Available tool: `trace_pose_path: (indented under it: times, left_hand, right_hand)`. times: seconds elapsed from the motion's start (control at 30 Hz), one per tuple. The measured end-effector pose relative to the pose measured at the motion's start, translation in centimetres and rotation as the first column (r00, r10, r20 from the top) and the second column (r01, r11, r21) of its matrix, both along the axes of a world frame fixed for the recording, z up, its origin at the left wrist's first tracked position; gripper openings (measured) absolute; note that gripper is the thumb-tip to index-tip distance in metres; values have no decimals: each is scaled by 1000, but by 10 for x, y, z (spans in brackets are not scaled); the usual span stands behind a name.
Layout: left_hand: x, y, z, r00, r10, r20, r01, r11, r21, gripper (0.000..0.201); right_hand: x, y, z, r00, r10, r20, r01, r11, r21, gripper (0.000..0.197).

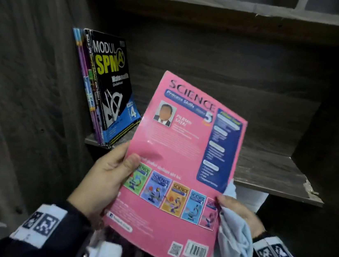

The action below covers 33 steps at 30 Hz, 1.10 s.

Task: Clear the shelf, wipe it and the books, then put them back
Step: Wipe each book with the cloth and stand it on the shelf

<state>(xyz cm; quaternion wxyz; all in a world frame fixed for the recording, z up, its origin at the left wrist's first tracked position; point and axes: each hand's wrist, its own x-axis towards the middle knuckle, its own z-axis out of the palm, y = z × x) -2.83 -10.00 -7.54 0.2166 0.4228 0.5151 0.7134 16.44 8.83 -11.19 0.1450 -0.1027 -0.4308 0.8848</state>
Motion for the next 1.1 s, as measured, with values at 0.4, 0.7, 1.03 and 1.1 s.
trace_pose_path:
  times: [0.4, 0.7, 1.03, 1.1]
  left_hand:
    - [-118, 31, -14, 768, 619, -165, -635, 769, -72, 21]
    - [-159, 29, -41, 796, 596, -106, -583, 708, -397, 45]
    - [-161, 27, -42, 845, 522, 112, -474, 831, -292, 36]
    - [-163, 26, -43, 858, 502, 110, -454, 840, -296, 32]
  right_hand:
    - [-82, -31, 64, 668, -657, -348, 715, 438, 545, 27]
    - [-240, -40, 68, 529, -804, -271, 677, 207, 706, 36]
    - [-306, -68, 33, 888, -456, -66, 319, 506, 802, 33]
    - [-298, -65, 20, 883, -469, -24, 286, 497, 819, 36]
